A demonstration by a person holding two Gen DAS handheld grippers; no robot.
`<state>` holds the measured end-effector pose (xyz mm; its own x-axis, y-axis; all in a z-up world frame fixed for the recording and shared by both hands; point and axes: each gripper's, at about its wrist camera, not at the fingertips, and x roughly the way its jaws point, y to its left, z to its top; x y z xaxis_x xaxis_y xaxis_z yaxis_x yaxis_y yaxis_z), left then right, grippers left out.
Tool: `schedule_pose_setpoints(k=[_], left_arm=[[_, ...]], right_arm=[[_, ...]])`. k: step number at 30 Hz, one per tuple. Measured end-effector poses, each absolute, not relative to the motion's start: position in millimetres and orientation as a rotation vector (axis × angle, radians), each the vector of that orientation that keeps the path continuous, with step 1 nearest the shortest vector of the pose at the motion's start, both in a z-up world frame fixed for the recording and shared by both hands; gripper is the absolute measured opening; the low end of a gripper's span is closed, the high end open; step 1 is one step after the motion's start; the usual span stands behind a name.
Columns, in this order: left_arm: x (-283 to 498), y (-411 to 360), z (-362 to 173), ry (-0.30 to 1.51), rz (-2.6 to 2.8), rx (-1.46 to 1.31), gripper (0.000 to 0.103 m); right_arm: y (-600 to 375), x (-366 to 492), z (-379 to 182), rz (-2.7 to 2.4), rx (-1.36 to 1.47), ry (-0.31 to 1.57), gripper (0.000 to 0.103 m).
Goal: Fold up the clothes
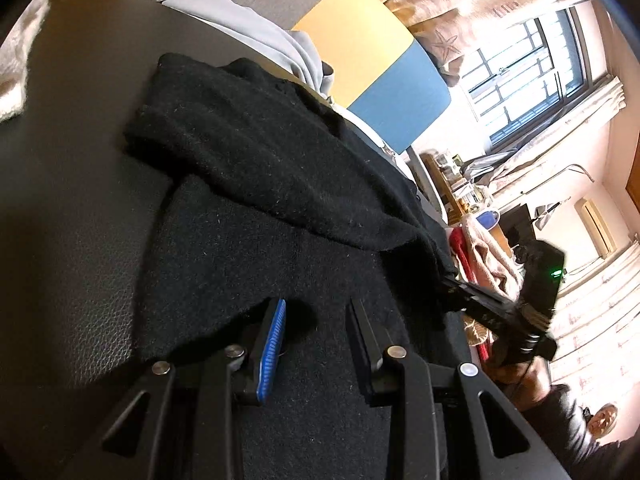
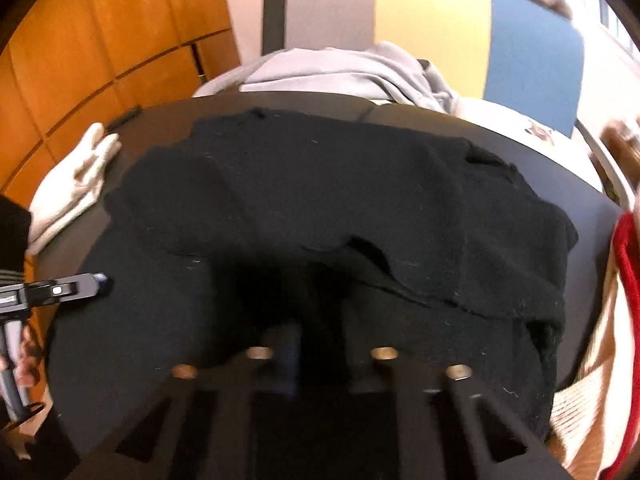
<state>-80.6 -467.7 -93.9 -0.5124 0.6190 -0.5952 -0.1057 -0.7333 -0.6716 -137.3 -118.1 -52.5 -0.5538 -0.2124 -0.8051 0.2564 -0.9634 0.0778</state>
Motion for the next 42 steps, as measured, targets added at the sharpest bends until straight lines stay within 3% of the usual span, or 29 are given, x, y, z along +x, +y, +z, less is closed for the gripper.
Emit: schedule_pose_setpoints(k=[14,20,31,38,42], left_arm=[[-82,-473,-91,-0.801,2.236,-1.222,0.033],[-91,-485,-82,-0.774,2.274,-1.213,0.034],[-166,-526,-31,-0.670,2.537,-1.168,0.036],[-181,-526,-57,-0.982,2.250,-1.238,0.035],[-170,-493,-71,-0.884,2.206,-1.282,0.035]], right_arm=[[-154,-183,115,-2.478,1.196,0.526,0.005],[-123,-216,135,-2.524,1.332,0.582,0.005],[-8,-249,46,-2.546,1.729,0.178,0.005],[27,-242,5,-2.516,1.787,-0.027,0.005],[36,-238,-5,-2.516,1.774,-0.099,0.005]])
